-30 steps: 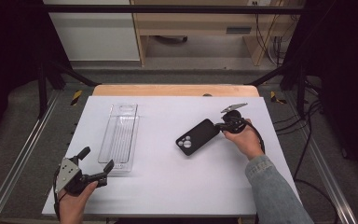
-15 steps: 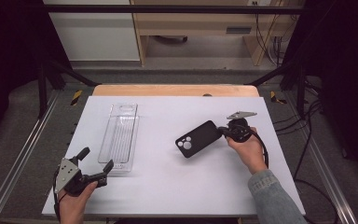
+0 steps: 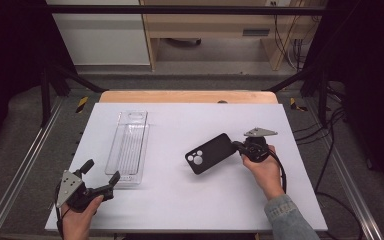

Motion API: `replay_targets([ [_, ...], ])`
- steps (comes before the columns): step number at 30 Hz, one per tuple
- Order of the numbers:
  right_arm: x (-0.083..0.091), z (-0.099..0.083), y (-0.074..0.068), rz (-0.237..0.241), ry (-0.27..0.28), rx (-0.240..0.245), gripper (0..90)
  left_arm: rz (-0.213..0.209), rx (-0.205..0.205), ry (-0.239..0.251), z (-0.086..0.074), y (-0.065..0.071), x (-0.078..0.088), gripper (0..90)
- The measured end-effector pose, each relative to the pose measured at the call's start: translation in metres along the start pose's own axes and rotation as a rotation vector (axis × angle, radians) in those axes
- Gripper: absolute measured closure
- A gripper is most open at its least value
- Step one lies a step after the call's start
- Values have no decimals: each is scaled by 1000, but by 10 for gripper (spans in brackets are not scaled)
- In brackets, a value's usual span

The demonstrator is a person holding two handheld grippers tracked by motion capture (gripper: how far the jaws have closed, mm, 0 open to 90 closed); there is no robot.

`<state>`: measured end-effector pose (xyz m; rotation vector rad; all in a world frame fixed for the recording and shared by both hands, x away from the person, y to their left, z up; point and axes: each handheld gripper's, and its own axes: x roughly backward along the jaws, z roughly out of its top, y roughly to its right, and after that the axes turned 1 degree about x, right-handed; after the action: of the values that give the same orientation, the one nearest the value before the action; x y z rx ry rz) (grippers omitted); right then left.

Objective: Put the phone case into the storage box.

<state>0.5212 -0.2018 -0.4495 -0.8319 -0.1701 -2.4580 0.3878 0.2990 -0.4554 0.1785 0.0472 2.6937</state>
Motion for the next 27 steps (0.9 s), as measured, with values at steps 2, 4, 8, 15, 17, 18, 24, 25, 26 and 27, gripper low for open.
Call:
replay_targets([
  [2, 2, -2, -3, -9, 15, -3, 890, 9, 15, -7, 0, 1, -1, 3],
  [4, 3, -4, -6, -20, 25, 6, 890, 17, 23, -18, 1, 3, -1, 3],
  [8, 5, -6, -12, -29, 53, 16, 890, 22, 36, -30, 2, 10, -1, 3],
  [15, 9, -6, -20, -24, 104, 13, 890, 48, 81, -46, 9, 24, -2, 11],
  [17, 10, -6, -21, -24, 118, 7, 890, 51, 73, -67, 14, 31, -5, 13],
  [18, 11, -6, -22, -24, 124, 8, 890, 52, 73, -76, 16, 35, -6, 14],
  [24, 13, -7, -25, -20, 145, 1, 890, 25, 64, -105, 36, 63, -14, 18],
  [25, 14, -8, -25, -18, 151, 1, 890, 21, 63, -108, 39, 66, -15, 18],
  [26, 15, -8, -26, -16, 152, -4, 890, 17, 51, -118, 43, 72, -18, 18],
  [27, 16, -8, -26, -15, 154, -1, 890, 16, 43, -126, 45, 74, -20, 18],
])
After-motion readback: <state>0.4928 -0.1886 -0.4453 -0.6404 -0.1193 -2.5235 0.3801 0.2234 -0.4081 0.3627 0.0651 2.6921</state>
